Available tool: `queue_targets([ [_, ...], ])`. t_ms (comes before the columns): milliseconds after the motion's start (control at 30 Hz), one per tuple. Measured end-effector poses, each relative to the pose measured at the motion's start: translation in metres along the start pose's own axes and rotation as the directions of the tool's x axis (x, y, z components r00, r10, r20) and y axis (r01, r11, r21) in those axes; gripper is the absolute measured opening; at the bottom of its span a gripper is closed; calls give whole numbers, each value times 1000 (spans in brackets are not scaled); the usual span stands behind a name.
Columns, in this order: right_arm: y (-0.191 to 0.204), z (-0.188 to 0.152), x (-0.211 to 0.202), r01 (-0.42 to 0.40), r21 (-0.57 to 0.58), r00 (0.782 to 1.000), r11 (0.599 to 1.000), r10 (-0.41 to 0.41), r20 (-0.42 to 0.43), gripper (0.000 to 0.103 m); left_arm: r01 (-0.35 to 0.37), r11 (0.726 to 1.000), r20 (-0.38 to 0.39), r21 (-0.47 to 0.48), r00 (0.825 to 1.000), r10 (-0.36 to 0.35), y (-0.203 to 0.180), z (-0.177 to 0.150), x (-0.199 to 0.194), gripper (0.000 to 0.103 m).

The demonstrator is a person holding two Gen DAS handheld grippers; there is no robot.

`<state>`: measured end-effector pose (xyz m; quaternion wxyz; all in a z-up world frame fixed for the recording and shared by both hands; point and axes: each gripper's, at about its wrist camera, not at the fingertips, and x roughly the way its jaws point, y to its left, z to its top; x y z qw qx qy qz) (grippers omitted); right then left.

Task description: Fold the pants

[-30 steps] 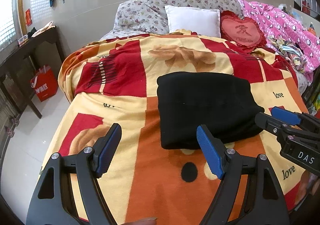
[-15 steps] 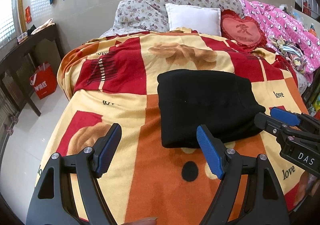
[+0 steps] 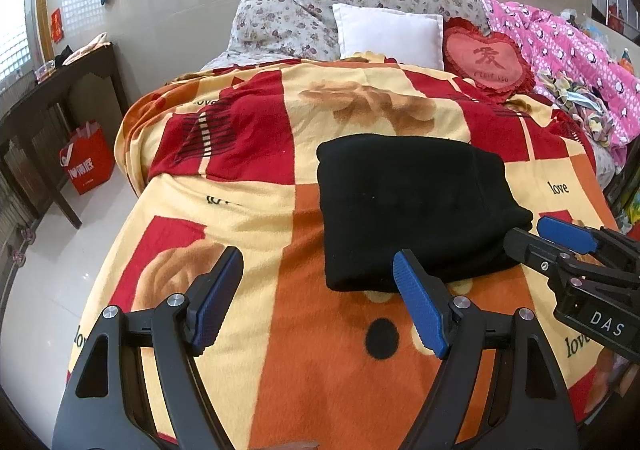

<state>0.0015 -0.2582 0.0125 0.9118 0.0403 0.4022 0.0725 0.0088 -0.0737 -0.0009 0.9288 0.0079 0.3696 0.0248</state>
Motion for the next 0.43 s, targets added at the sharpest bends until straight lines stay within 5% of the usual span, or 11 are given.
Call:
queue_targets([
  [433,-12,-3,1,10,20,1000,1000,-10,0,54,54,998,23,-35,998,-53,9,-1,-5,79],
])
